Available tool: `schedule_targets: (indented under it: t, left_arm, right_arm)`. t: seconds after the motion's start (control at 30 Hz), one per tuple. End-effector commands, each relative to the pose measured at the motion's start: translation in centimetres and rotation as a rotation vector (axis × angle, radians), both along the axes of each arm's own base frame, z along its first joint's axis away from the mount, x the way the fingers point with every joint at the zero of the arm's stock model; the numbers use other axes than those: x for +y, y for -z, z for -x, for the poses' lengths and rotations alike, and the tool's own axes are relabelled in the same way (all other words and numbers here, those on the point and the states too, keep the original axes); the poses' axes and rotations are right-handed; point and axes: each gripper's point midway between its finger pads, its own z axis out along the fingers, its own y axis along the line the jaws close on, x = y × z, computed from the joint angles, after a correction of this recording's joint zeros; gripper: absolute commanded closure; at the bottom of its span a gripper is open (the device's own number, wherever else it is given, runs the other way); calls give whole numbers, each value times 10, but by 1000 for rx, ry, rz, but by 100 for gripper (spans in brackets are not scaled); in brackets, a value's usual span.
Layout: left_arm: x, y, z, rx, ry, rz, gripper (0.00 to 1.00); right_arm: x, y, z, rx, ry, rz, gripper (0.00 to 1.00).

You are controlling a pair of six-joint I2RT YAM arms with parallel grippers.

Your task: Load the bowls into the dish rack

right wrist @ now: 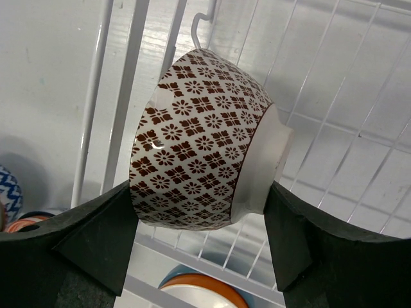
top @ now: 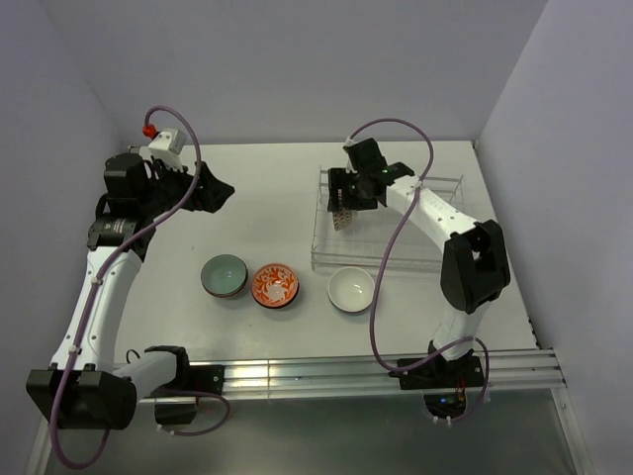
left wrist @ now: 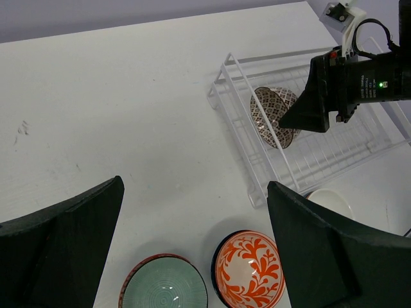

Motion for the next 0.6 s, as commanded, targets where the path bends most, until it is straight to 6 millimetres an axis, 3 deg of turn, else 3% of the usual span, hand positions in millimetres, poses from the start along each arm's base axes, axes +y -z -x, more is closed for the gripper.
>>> schedule_targets:
  t: [0.0, 0.33, 0.53, 0.57]
  left_arm:
    - [-2, -13, 3, -52, 30, 25, 1]
    - [3, -8, 4, -54, 23, 31, 0]
    - [3, -7, 4, -52, 26, 33, 1]
    - [4, -7, 4, -52, 23, 33, 1]
  right_arm:
    - [6, -26, -18, -111, 3, 36, 100]
    - [11, -8, -14, -60, 5, 91, 100]
    - [18, -9, -13, -42, -9, 70, 83]
    - [18, -8, -13, -37, -9, 72, 73]
